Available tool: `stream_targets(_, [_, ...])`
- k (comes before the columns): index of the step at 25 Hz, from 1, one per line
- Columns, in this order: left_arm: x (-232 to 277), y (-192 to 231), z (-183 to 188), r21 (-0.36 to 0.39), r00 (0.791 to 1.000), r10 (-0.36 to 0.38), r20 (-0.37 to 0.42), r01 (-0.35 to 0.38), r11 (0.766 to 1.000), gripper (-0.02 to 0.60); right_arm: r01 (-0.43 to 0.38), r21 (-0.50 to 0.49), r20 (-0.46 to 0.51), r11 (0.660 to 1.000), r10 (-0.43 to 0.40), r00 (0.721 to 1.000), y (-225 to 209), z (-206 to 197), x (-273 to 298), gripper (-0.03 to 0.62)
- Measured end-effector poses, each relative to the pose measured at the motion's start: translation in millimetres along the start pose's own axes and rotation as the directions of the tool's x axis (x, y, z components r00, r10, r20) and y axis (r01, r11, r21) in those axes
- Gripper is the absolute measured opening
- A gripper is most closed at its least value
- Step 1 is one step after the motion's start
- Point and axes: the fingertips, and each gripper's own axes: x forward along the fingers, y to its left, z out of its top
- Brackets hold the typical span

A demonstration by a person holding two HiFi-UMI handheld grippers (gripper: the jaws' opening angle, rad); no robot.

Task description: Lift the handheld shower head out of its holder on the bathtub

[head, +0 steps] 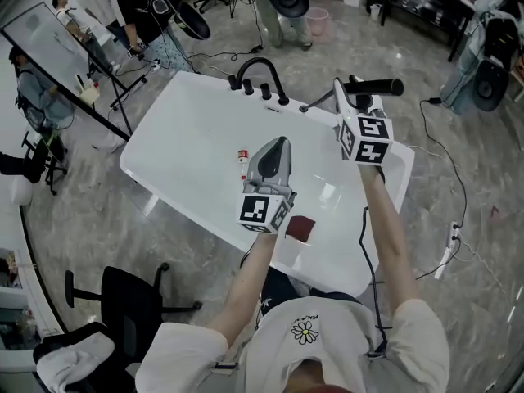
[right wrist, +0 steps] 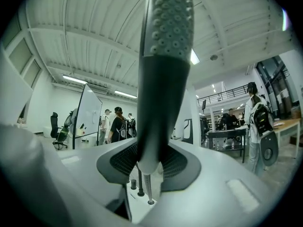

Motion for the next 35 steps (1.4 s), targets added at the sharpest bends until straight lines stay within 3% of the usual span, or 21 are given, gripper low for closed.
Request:
stream_targets(8, [-28.4,-40.9,40.5,0.006,1.000,0.007,-0.002,-0.007,1.000,0.002,-0.019,0.039,0.055,0.999,0.017,0.998,15.8,44.4,-101.8,0.150])
stream_targets(13, [-35.4,-55.3,59.1,0.017,1.000,-0.026,0.001,0.026,1.000,0.002,-0.055,0.058,0.052,0.997,0.052,0.997,39.9,37.0,-152.8,0.150])
stream_targets(17, [-41.9,-68.1,62.8,0.049,0.998,-0.054,-0.016,0.054,0.997,0.002,-0.035,0.094,0.019,0.995,0.034,0.999,47.7,15.4,-179.3,0.150])
stream_targets(35, [-53.4,-91.6,49.1,0.044,0.996,-0.065,-0.053,0.067,0.997,0.002,-0.056,0.110,-0.018,0.992,0.058,0.998,61.3,-6.7,-219.1,0.150])
